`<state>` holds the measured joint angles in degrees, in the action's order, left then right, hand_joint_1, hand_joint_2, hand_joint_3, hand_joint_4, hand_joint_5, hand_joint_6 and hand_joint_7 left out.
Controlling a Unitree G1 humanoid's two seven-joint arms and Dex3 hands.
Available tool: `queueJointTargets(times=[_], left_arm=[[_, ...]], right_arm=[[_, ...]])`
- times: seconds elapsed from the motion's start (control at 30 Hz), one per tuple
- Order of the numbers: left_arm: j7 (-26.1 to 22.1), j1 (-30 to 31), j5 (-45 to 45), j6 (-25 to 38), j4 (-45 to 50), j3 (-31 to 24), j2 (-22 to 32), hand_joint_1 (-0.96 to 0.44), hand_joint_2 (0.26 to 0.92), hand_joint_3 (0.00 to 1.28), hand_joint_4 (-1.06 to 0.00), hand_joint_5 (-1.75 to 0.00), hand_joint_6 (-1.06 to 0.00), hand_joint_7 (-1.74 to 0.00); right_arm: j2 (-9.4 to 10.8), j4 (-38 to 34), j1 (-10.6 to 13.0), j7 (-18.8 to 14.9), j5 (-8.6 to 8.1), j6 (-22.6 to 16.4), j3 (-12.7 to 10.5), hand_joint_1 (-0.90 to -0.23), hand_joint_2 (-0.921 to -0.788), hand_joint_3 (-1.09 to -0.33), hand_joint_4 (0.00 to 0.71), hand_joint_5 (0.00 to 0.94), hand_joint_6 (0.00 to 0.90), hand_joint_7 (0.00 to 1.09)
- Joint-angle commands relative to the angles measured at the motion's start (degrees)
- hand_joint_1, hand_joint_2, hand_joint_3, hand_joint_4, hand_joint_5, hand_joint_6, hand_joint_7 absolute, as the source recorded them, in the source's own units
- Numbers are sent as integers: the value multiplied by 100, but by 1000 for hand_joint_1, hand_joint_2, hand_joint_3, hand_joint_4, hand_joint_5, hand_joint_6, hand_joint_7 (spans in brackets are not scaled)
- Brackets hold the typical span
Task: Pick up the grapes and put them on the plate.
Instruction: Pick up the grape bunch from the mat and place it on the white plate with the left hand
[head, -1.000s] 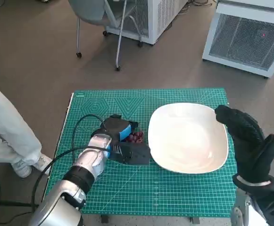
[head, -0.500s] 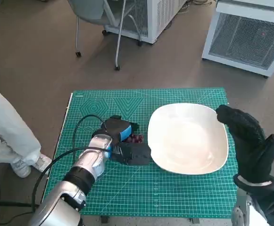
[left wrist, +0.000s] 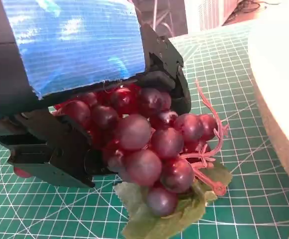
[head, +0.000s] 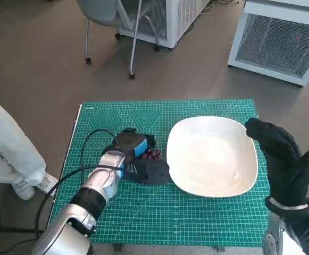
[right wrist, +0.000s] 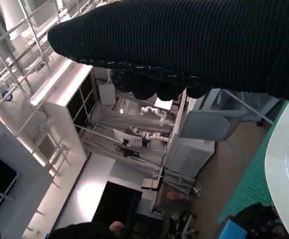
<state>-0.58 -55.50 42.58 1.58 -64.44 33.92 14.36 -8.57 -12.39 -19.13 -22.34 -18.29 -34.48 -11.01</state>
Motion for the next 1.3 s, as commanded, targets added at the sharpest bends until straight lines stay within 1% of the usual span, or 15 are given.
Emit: queueJointTargets(times=[0.03, 0.17, 0.3, 0.43, 0.57, 0.7, 0.8, 0.93, 1.03, 1.1, 1.23, 1.3], left_arm=[[-45, 132, -56, 0, 73, -63, 131, 7, 921, 263, -424, -1599, -496, -1136], [-123, 161, -106, 19, 336, -135, 245, 7, 921, 257, -404, -1631, -529, -1096], [-307, 268, -181, 96, 887, -270, 425, 6, 918, 241, -396, -1640, -588, -1037], [-597, 508, -254, 269, 1838, -478, 675, 6, 872, 292, -411, -1635, -648, -985], [-869, 820, -289, 487, 2921, -712, 933, 6, 819, 346, -465, -1598, -693, -944], [-1044, 1098, -256, 722, 3887, -934, 1119, 5, 799, 355, -515, -1555, -707, -926], [-1132, 1292, -194, 895, 4585, -1097, 1236, 4, 808, 318, -557, -1509, -713, -915], [-1157, 1531, -150, 1023, 5367, -1321, 1346, 3, 860, 181, -634, -1404, -725, -897], [-1139, 1697, -186, 1049, 5887, -1515, 1398, 2, 887, 103, -686, -1328, -730, -901], [-1124, 1786, -193, 1071, 6175, -1624, 1413, 3, 894, 79, -701, -1311, -738, -888], [-1116, 1926, -184, 1074, 6556, -1772, 1407, 6, 897, 68, -688, -1334, -769, -843], [-1106, 1976, -186, 1037, 6653, -1817, 1393, 5, 896, 71, -686, -1285, -751, -923]], right_arm=[[-4, -94, 51, 8, 18, 13, -2, -515, -921, -539, 479, 2, 152, 625], [7, -106, 42, 17, 30, -5, 3, -514, -921, -539, 479, 2, 153, 623], [17, -119, 29, 20, 29, -17, 9, -512, -921, -540, 479, 2, 154, 622], [26, -127, 14, 22, 29, -19, 17, -512, -921, -540, 479, 2, 155, 621], [16, -132, -10, 9, 5, -6, 10, -511, -921, -539, 479, 2, 156, 619], [-12, -138, -39, 2, -31, 19, -20, -512, -921, -537, 480, 2, 157, 617], [-35, -148, -66, -6, -67, 37, -49, -513, -921, -535, 483, 3, 161, 615], [-44, -171, -91, -30, -121, 41, -80, -514, -921, -531, 487, 5, 170, 612], [-34, -198, -105, -47, -153, 25, -92, -513, -921, -529, 488, 6, 177, 607], [-21, -214, -111, -44, -159, 10, -88, -510, -921, -527, 488, 5, 180, 604], [4, -240, -118, -38, -163, -12, -72, -506, -921, -525, 487, 5, 185, 597], [11, -258, -121, -46, -177, -18, -66, -504, -921, -525, 487, 4, 187, 594]])
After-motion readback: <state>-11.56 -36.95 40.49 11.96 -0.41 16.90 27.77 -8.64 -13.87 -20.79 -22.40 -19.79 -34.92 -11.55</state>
